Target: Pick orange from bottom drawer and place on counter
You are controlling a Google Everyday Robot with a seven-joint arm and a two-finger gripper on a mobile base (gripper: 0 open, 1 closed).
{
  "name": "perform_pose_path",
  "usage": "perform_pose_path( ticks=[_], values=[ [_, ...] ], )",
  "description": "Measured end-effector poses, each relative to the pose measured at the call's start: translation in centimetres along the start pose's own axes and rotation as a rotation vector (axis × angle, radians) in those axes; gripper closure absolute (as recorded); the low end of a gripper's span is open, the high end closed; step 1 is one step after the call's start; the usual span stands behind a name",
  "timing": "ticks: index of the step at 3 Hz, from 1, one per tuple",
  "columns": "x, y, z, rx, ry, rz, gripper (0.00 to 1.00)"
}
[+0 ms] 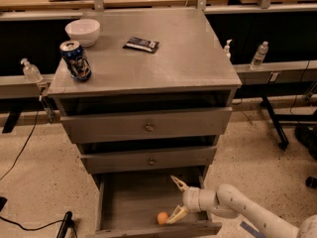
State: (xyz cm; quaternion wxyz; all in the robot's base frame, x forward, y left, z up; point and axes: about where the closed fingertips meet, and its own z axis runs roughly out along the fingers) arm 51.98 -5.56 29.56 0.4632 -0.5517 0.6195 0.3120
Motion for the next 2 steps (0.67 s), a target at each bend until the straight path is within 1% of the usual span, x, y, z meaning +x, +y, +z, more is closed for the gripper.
perform_pose_path(
  ticks=[1, 2],
  values=[
    [4.3, -1.9, 0.5, -0.012, 0.094, -0.013, 0.00],
    [8.2, -3.9, 0.7, -0.015, 0.169, -0.025, 0.00]
  ],
)
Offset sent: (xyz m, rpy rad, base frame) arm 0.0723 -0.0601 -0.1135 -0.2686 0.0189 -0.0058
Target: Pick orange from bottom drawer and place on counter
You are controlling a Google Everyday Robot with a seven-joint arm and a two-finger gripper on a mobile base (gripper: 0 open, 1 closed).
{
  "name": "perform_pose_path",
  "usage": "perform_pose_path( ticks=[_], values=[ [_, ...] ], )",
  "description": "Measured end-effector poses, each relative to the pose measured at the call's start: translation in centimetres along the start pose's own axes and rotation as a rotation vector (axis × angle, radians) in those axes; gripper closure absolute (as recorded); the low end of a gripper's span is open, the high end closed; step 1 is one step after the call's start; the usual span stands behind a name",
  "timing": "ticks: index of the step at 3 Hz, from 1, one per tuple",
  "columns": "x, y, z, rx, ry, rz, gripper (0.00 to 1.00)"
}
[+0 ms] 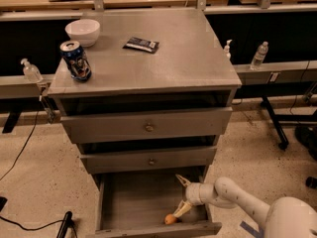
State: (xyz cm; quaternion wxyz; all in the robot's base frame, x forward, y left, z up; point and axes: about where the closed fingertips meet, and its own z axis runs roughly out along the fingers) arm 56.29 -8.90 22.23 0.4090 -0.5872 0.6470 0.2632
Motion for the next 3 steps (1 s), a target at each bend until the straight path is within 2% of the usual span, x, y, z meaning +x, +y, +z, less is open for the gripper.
perform_pose_path(
  ticks=[2, 3],
  values=[
    [5.7, -1.8, 1.2, -0.033, 0.064, -0.042, 0.39],
    [7.4, -1.6, 1.5, -0.078, 0.082, -0.069, 0.37]
  ],
)
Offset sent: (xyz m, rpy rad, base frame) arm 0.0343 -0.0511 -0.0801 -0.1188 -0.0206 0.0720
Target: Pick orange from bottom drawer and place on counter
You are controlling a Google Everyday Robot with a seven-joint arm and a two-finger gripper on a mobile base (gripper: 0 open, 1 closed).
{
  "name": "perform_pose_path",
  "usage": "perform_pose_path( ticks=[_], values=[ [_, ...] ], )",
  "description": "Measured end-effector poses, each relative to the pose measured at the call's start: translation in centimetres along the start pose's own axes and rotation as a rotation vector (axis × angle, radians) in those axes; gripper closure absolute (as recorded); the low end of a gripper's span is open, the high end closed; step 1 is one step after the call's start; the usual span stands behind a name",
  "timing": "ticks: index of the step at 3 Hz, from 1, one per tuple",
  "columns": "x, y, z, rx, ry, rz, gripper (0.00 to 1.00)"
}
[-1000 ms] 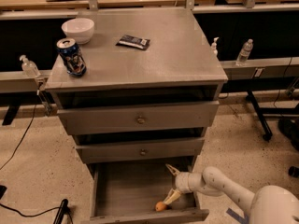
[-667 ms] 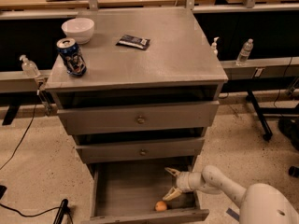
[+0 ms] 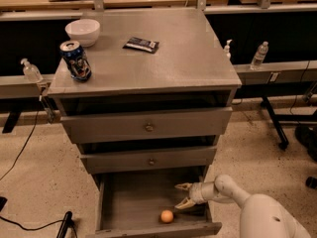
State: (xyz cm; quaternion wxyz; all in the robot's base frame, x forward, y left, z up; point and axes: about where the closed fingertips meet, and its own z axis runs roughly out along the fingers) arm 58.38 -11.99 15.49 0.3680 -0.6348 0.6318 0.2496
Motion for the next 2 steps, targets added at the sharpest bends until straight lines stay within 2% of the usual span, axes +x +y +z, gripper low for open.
perform_pose_path(
  ticks=[1, 2],
  values=[
    [0.4, 0.8, 0.4, -0.045, -0.015, -0.022, 0.25],
    [0.2, 2.0, 1.6, -0.112, -0.039, -0.037, 0.26]
  ],
)
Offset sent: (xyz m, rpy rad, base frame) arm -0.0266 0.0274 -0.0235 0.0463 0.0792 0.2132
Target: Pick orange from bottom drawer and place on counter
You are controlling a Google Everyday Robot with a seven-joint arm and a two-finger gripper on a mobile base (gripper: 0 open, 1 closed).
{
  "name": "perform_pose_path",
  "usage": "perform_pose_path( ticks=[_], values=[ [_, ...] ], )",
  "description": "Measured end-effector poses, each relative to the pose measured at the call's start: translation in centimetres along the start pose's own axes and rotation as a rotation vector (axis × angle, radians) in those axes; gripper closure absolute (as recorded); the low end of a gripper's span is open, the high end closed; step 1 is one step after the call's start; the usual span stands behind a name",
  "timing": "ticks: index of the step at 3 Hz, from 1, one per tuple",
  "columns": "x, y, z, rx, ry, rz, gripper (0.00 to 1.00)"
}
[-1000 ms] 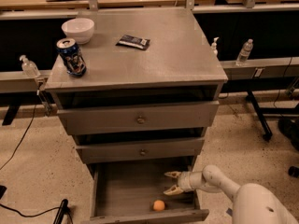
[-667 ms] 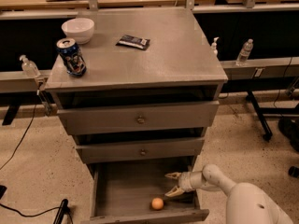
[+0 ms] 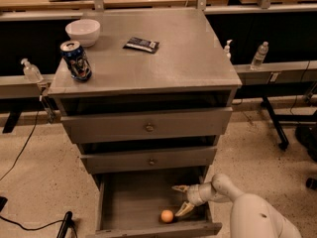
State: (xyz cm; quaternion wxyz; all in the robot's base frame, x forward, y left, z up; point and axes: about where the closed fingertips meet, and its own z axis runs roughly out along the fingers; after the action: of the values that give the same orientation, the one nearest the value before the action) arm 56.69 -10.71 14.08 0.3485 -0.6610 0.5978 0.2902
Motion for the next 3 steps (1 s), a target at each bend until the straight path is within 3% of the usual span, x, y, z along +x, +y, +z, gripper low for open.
perform_pose_path(
  ticks=[1, 3],
  values=[
    [-0.1, 1.4, 2.2, -0.086, -0.010, -0.013, 0.29],
    [-0.4, 3.1, 4.4, -0.178, -0.038, -0.029, 0.32]
  ],
)
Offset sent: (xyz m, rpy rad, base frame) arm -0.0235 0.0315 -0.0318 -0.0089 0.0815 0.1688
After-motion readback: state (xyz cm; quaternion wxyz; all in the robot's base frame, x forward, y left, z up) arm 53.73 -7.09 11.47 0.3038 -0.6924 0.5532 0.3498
